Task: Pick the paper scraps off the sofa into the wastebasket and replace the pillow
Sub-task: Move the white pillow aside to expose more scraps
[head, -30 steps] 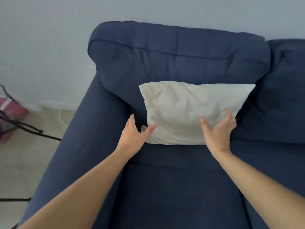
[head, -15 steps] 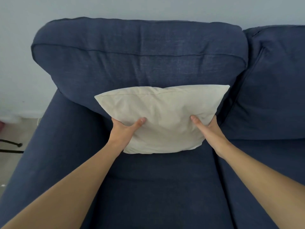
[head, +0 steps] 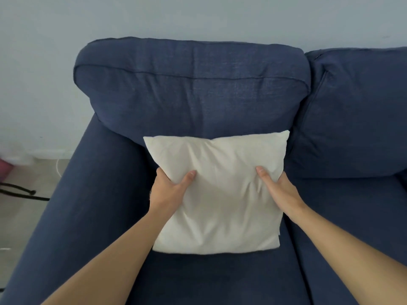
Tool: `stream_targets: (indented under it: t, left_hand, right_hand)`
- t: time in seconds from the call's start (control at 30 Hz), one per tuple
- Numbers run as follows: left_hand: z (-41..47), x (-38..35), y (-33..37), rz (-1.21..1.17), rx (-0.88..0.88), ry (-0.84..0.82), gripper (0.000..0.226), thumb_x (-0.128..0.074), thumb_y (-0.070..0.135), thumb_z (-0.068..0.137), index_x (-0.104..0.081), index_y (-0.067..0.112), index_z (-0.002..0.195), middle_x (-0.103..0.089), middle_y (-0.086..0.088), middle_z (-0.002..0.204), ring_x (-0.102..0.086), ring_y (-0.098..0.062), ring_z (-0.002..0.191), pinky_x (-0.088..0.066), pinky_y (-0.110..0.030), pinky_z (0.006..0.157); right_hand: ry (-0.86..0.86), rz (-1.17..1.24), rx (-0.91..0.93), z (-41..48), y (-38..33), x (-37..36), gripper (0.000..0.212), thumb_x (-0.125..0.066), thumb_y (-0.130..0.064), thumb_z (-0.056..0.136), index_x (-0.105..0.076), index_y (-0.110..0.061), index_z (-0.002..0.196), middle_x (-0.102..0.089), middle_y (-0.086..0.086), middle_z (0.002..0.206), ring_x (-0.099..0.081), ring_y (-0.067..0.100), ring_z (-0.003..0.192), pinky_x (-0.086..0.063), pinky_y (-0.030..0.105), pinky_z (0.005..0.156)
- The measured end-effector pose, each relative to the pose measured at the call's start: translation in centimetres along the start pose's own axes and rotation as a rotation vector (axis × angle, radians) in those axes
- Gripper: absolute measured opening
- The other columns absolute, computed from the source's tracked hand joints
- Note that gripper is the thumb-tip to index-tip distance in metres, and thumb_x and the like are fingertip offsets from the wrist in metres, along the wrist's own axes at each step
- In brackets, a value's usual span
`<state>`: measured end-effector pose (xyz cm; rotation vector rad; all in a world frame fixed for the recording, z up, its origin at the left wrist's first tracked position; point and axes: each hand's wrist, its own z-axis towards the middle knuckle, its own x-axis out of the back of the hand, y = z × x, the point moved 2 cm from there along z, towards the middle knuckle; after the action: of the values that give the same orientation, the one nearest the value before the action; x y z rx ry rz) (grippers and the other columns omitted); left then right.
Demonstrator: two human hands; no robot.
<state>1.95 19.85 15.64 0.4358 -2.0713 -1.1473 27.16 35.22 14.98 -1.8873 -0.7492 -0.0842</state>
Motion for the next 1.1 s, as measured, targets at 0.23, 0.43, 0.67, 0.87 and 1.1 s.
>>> stream_targets:
  t: [0.23, 0.43, 0.67, 0.87, 1.1]
  left_hand:
    - [-6.9, 1.0, -7.1, 0.235, 0.163, -0.038, 0.098, -0.063, 0.089, 0.049, -0.05, 0.027, 0.123, -0.061, 0.008, 0.11, -0.062, -0.018, 0.098, -0.054, -0.043, 0.086]
    - [-7.9, -0.1, -12.0, 0.403, 0.31, -0.132, 0.101, -0.055, 0.092, 0.051, -0.051, 0.021, 0.122, -0.061, 0.002, 0.106, -0.061, -0.023, 0.097, -0.053, -0.042, 0.088]
    - [-6.0, -1.1, -15.7, 0.496, 0.424, -0.168, 0.111, -0.046, 0.098, 0.047, -0.05, 0.018, 0.124, -0.061, -0.002, 0.109, -0.062, -0.025, 0.094, -0.053, -0.042, 0.085]
    - [-1.3, -0.9, -16.1, 0.674, 0.414, -0.102, 0.118, -0.027, 0.096, 0.066, -0.024, 0.017, 0.152, -0.036, -0.017, 0.145, -0.039, -0.036, 0.129, -0.036, -0.047, 0.101]
    - [6.8, 0.9, -12.7, 1.348, -0.145, -0.041, 0.051, -0.048, 0.042, 0.095, -0.045, 0.016, 0.139, -0.049, -0.004, 0.134, -0.045, -0.026, 0.121, -0.041, -0.04, 0.096]
  right_hand:
    - [-0.135, -0.227, -0.257, -7.5, 6.0, -2.0, 0.114, -0.039, -0.097, 0.066, -0.04, -0.024, 0.153, -0.055, 0.001, 0.145, -0.053, 0.026, 0.13, -0.043, 0.035, 0.1]
    - [-0.168, -0.41, -0.422, -7.9, 11.1, -3.4, 0.105, -0.03, -0.097, 0.069, -0.064, -0.017, 0.127, -0.063, 0.003, 0.122, -0.061, 0.025, 0.108, -0.049, 0.041, 0.101]
    - [-0.203, -0.507, -0.502, -5.8, 14.7, -4.9, 0.115, -0.025, -0.101, 0.063, -0.06, -0.019, 0.136, -0.061, 0.004, 0.132, -0.059, 0.026, 0.117, -0.049, 0.042, 0.101]
    - [0.094, -0.713, -0.246, -1.9, 11.5, -5.2, 0.111, -0.042, -0.085, 0.08, -0.014, -0.012, 0.159, -0.03, 0.013, 0.161, -0.031, 0.035, 0.145, -0.033, 0.056, 0.112]
    - [0.013, -0.731, 0.155, 4.0, 5.4, -12.6, 0.08, -0.056, -0.06, 0.092, -0.033, -0.015, 0.154, -0.046, 0.008, 0.14, -0.046, 0.026, 0.13, -0.049, 0.042, 0.096]
